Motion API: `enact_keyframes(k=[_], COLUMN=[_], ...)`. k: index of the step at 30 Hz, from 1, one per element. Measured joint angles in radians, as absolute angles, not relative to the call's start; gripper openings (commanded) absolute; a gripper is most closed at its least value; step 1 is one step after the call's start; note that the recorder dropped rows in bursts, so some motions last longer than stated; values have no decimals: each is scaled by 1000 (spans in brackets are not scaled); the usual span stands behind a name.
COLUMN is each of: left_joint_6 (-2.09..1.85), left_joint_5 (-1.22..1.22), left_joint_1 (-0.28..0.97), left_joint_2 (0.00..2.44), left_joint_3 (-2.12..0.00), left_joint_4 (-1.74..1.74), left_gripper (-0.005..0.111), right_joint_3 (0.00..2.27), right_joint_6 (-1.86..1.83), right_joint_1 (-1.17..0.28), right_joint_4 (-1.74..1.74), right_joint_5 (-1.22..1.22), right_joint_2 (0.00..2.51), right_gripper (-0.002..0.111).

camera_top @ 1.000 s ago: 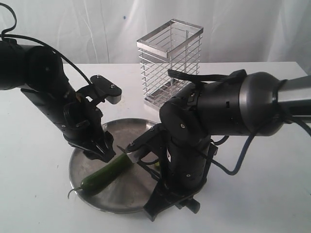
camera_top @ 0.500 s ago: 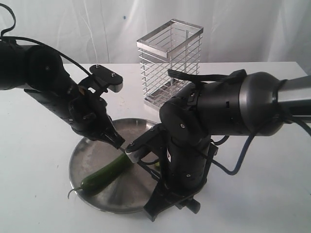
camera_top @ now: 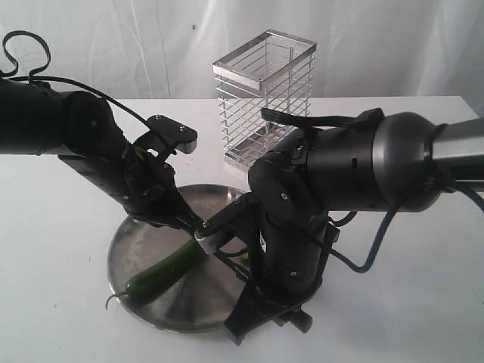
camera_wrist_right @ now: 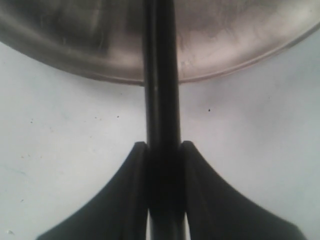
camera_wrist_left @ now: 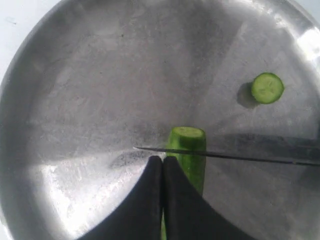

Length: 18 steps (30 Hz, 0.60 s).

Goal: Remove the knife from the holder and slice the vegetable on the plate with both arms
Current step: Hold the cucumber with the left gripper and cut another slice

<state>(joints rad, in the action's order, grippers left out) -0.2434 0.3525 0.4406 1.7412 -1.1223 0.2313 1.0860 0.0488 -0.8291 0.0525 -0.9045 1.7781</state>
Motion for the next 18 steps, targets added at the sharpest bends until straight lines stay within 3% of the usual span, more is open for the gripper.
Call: enact_keyframes(k=[18], left_joint_6=[-278], left_joint_5=[232], left_joint_1=[441], left_joint_2=[1875], left_joint_3=[-1126], left_joint_4=[298], left_gripper=[1], right_joint_3=[1086], right_joint_6=[57], right_joint_1=[-829], right_joint_4=[54], right_joint_5=[-919], right_joint_2=[1778], right_gripper=[0])
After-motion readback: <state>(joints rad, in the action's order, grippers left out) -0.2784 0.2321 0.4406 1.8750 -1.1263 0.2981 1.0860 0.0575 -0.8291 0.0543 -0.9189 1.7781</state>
